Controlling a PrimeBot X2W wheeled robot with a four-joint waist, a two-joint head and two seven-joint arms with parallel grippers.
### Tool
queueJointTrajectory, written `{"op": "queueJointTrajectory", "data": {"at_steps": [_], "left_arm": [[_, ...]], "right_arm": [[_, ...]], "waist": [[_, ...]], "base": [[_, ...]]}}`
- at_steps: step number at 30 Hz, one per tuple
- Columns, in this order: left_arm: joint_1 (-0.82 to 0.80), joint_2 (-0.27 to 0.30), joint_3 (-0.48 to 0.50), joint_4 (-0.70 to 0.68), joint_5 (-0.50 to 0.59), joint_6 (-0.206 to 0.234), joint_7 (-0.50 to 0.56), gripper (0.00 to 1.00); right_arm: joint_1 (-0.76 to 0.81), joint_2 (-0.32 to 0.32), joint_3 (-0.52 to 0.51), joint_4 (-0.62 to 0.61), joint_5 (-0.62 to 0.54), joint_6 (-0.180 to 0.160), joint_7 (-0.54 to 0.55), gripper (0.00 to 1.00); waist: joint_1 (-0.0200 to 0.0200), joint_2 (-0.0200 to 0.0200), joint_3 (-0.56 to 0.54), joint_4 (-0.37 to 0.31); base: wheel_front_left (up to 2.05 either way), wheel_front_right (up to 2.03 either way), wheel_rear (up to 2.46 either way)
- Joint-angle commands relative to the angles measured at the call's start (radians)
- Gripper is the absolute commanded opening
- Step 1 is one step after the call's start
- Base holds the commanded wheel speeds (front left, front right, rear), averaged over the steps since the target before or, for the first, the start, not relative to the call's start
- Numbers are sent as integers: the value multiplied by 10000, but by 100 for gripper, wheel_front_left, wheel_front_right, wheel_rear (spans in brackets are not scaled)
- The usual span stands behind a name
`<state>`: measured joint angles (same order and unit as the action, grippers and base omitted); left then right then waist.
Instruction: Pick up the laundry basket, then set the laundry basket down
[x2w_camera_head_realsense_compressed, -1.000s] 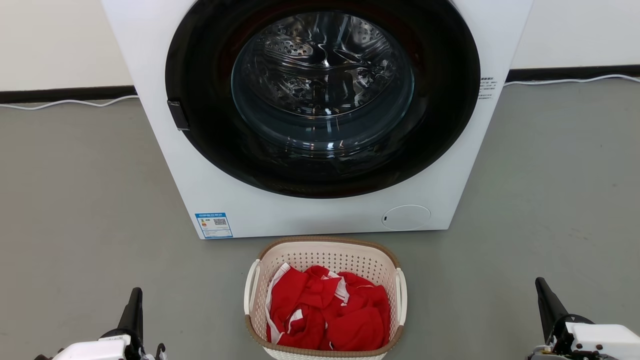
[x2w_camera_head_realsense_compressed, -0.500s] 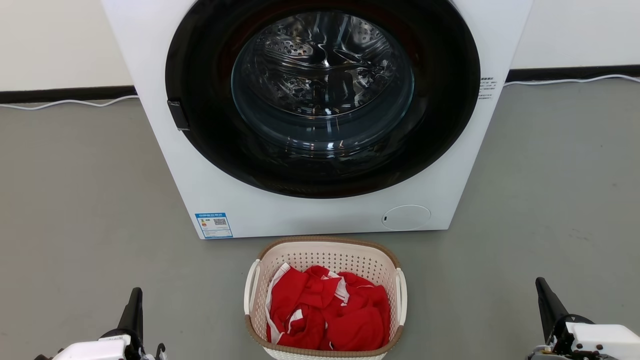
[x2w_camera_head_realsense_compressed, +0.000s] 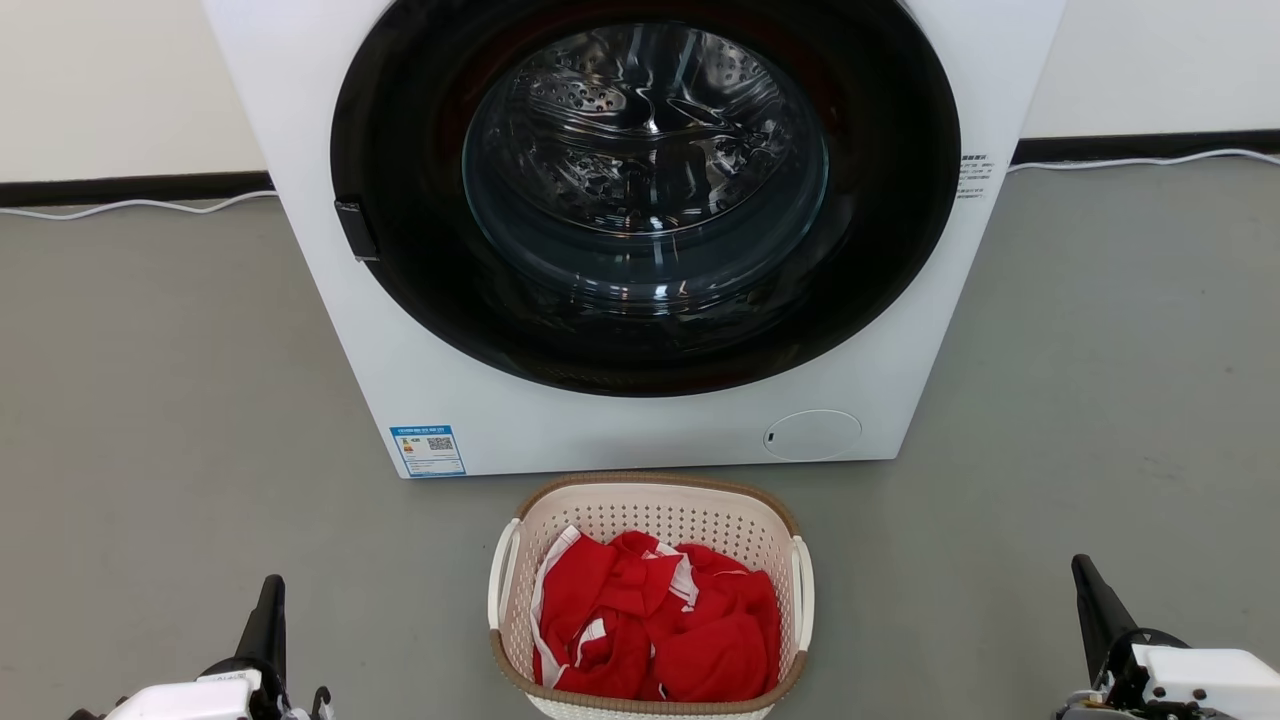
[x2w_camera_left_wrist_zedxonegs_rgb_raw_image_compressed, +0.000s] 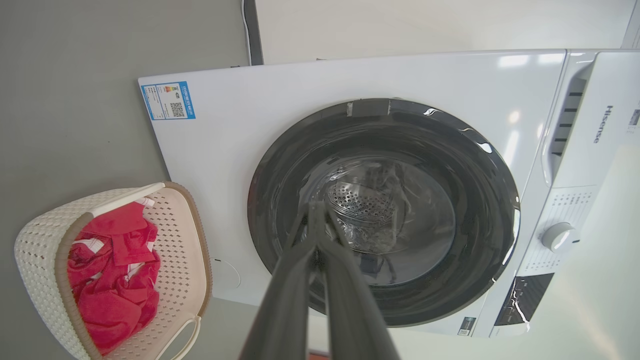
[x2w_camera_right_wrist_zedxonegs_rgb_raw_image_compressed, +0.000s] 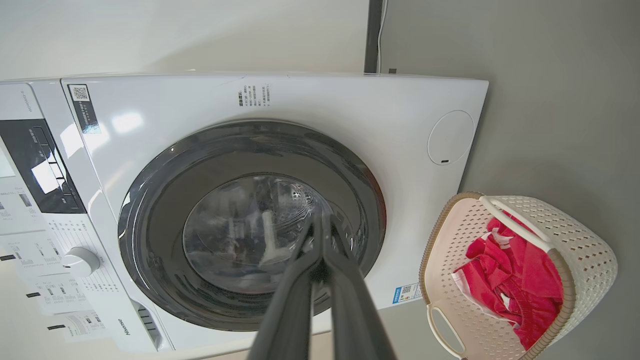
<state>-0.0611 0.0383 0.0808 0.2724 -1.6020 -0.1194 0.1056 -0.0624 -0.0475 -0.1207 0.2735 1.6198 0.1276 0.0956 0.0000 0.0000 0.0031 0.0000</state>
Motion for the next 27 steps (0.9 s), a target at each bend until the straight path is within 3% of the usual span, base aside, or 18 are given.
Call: {"op": "queueJointTrajectory", "data": {"at_steps": [1,27], "left_arm": [[-469,120,330,-272,-66,-113,77,0],[-469,120,329,-272,-67,-113,76,0]], "right_arm": [[-447,-94,155,-292,-41,31,107,0],[-450,-73,124,-291,-67,31,132,0]], "waist": [[0,0,0,0],[0,0,0,0]], "base": [[0,0,0],[0,0,0]]}}
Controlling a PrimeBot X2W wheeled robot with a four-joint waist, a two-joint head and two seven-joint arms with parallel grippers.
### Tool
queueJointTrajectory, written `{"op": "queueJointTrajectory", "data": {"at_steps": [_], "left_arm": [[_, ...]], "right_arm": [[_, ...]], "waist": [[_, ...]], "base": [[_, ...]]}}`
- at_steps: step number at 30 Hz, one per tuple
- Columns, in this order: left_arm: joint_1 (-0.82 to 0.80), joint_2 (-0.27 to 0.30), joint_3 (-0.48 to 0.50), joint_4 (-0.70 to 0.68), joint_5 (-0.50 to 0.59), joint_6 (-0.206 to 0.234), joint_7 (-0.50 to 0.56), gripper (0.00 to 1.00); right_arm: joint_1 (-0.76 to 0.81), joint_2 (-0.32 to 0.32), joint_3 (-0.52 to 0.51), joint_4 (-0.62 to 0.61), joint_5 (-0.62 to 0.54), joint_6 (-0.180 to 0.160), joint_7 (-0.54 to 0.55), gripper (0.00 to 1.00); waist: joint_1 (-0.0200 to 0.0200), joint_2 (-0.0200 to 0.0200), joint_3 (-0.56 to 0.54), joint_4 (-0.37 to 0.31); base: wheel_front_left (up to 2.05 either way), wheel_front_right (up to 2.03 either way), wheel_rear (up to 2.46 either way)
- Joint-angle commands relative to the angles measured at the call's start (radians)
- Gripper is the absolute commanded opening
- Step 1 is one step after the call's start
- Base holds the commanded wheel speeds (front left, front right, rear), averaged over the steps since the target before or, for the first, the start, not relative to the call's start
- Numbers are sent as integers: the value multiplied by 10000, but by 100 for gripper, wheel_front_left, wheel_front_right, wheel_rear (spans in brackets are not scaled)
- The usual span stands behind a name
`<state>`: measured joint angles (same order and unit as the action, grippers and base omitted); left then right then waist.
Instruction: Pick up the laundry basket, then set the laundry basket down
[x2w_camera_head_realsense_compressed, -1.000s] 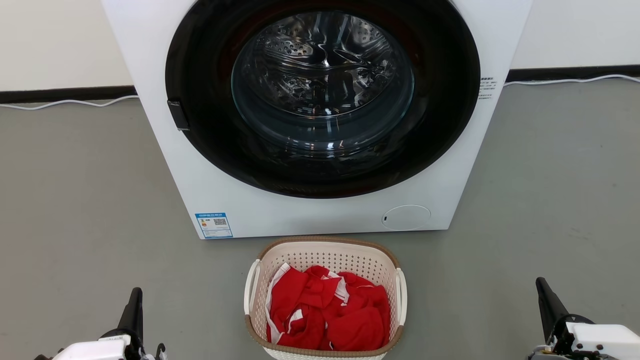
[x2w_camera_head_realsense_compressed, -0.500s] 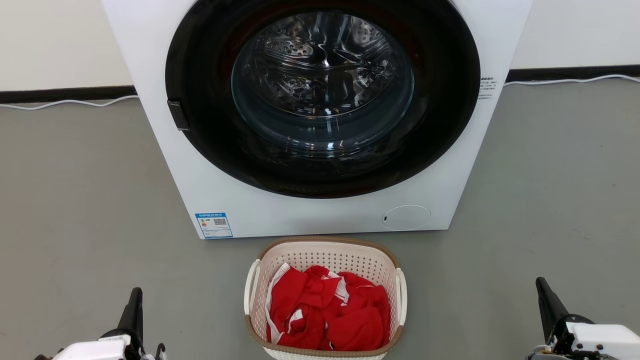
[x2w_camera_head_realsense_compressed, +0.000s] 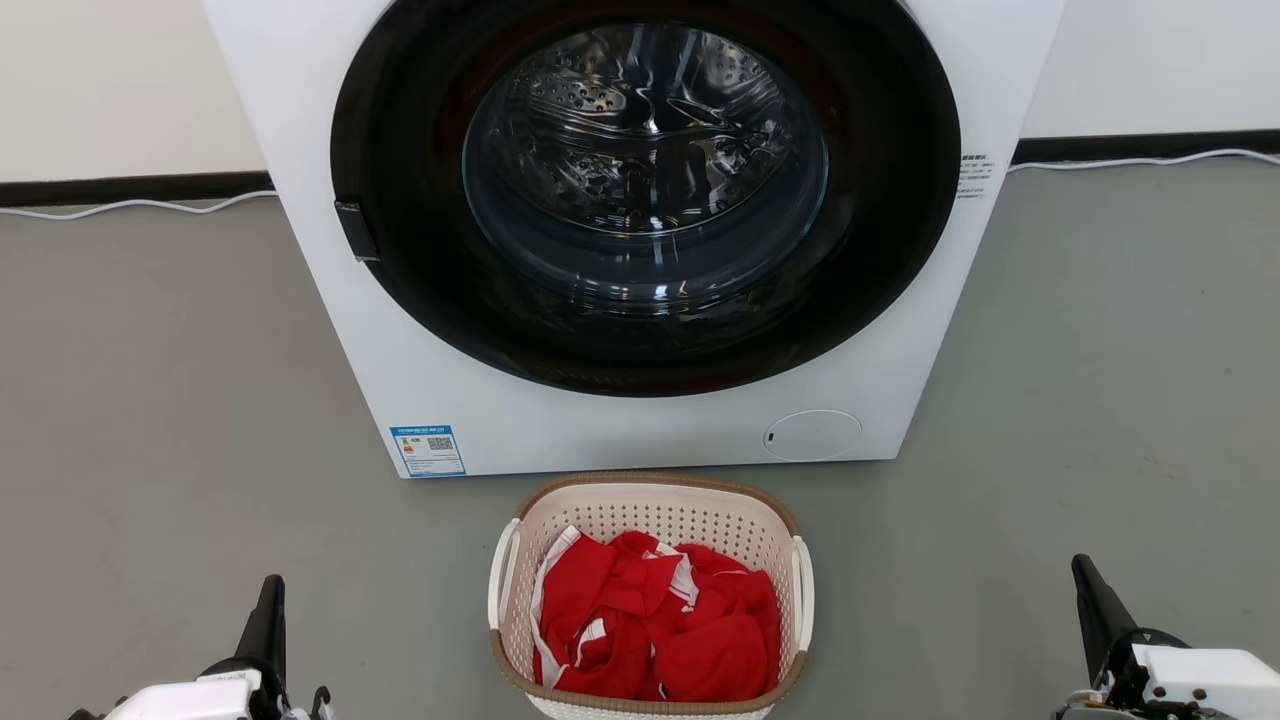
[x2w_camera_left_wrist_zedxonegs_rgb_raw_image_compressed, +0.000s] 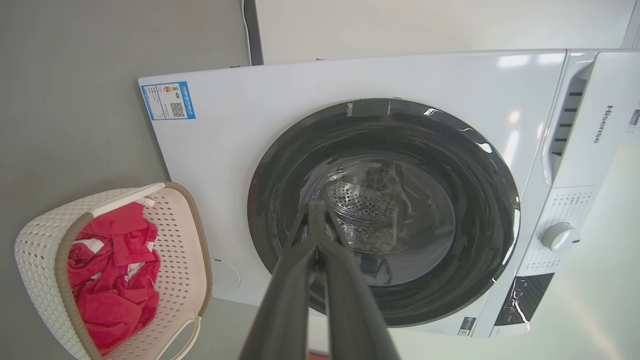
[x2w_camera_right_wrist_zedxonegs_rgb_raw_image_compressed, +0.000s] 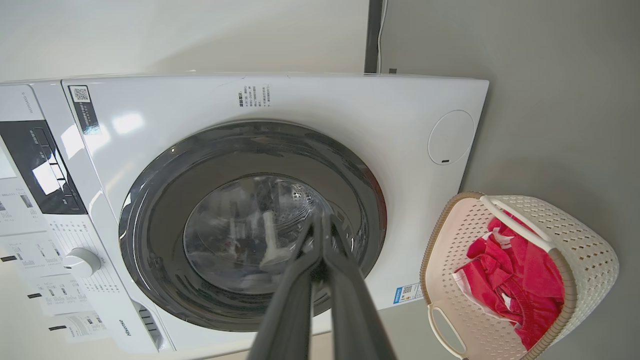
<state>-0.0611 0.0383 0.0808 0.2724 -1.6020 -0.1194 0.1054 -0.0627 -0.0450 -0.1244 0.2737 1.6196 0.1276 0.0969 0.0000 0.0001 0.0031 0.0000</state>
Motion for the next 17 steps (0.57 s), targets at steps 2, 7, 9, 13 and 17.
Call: {"op": "queueJointTrajectory", "data": {"at_steps": [2,7,9,13,17], "left_arm": [[-469,120,329,-272,-67,-113,78,0],[-469,120,329,-272,-67,-113,78,0],[-469,120,329,-272,-67,-113,78,0],[-469,120,329,-272,-67,-113,78,0],[-469,120,329,-272,-67,-113,78,0]], "right_arm": [[-447,-96,158,-292,-67,31,120,0],[-448,-94,155,-292,-70,31,123,0],[-448,-93,153,-292,-71,31,125,0],[-448,-90,149,-292,-74,31,128,0],[-449,-87,145,-292,-78,31,131,0]], "waist": [[0,-1,0,0],[0,-1,0,0],[0,-1,0,0],[0,-1,0,0],[0,-1,0,0]], "base": [[0,0,0],[0,0,0],[0,0,0],[0,0,0],[0,0,0]]}}
